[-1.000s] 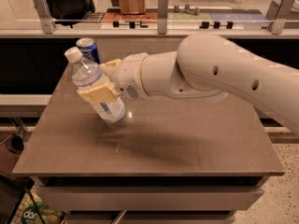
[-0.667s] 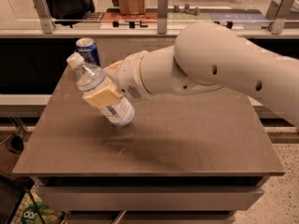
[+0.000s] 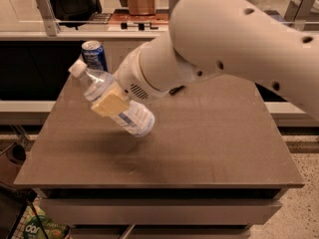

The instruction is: Knock blue plastic bottle over

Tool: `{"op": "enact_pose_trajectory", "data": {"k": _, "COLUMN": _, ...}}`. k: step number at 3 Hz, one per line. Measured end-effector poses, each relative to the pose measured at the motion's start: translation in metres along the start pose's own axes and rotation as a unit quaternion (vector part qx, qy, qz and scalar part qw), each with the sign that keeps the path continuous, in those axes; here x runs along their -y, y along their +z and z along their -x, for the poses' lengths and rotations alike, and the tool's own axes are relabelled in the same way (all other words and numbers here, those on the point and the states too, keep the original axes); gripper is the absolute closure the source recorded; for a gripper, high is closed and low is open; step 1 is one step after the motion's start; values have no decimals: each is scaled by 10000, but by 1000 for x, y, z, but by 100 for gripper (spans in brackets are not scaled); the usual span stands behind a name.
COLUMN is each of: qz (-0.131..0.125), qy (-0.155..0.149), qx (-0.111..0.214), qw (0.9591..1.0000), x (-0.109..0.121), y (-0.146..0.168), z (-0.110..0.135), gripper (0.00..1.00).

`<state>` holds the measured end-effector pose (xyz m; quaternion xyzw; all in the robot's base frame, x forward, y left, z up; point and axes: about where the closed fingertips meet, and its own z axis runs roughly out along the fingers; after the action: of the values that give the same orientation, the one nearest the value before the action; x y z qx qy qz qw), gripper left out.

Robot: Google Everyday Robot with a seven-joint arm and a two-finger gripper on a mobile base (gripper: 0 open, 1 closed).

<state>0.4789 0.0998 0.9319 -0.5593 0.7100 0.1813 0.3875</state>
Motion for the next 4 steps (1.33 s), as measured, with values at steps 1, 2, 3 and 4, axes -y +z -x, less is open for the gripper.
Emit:
{"op": "enact_pose_trajectory", "data": {"k": 1, "qz": 113, "qy": -66, "qx": -632, "qw": 9979, "x": -3, "y": 6, "z": 2, "gripper": 100}}
{"op": "enact_pose_trajectory", "data": {"k": 2, "qz": 242, "qy": -231, "qx": -1310, "qw": 9908, "x": -2, "y": 26, "z": -2, "gripper": 100}}
{"op": "enact_pose_trajectory", "data": {"k": 3, "qz": 288, "qy": -402, "qx": -1820, "qw": 9821, "x": -2, "y": 49, "z": -9, "gripper": 100}}
{"op": "enact_pose_trajectory", "data": {"k": 4, "qz": 416, "qy": -535, "qx": -2157, "qw": 9741, "x": -7, "y": 79, "z": -17, "gripper": 100}}
